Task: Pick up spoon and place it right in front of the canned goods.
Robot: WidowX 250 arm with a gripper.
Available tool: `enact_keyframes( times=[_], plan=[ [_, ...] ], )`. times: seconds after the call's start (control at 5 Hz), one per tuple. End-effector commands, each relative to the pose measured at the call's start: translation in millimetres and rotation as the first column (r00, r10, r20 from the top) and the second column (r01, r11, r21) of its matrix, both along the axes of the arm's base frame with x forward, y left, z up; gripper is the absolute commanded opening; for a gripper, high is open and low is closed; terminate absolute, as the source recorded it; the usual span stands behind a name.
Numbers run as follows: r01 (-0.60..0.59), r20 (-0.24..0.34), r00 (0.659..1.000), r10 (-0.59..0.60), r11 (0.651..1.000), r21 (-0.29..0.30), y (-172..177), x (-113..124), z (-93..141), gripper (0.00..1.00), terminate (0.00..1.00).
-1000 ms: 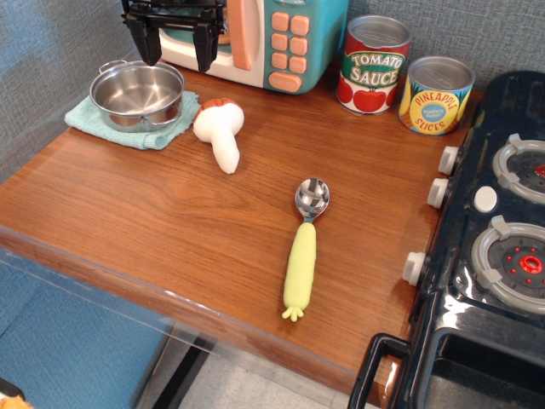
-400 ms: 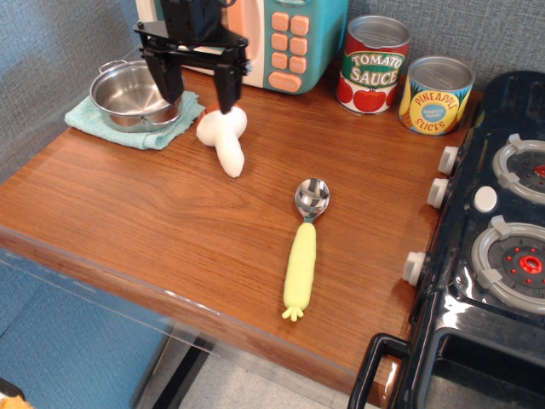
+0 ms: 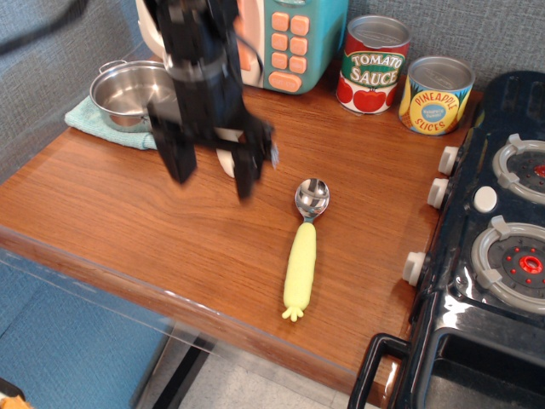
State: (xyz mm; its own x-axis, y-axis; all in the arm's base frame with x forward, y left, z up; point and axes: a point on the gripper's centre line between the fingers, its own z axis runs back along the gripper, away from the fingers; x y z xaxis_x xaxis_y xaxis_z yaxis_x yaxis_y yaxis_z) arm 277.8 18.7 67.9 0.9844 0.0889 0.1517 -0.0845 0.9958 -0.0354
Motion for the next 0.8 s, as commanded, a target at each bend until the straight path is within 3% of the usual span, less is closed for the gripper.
enact_keyframes(
  times=[0.0, 0.4, 0.6],
  plan=[
    [-0.01, 0.032, 0.999, 0.008, 0.998, 0.058, -45, -23, -16, 1.0, 0.0],
    [-0.049, 0.019, 0.999, 0.047, 0.997, 0.061, -60, -22, -32, 1.0, 0.0],
    [-0.069, -0.007, 0.998, 0.07, 0.994, 0.09, -60, -17, -48, 1.0, 0.0]
  ],
)
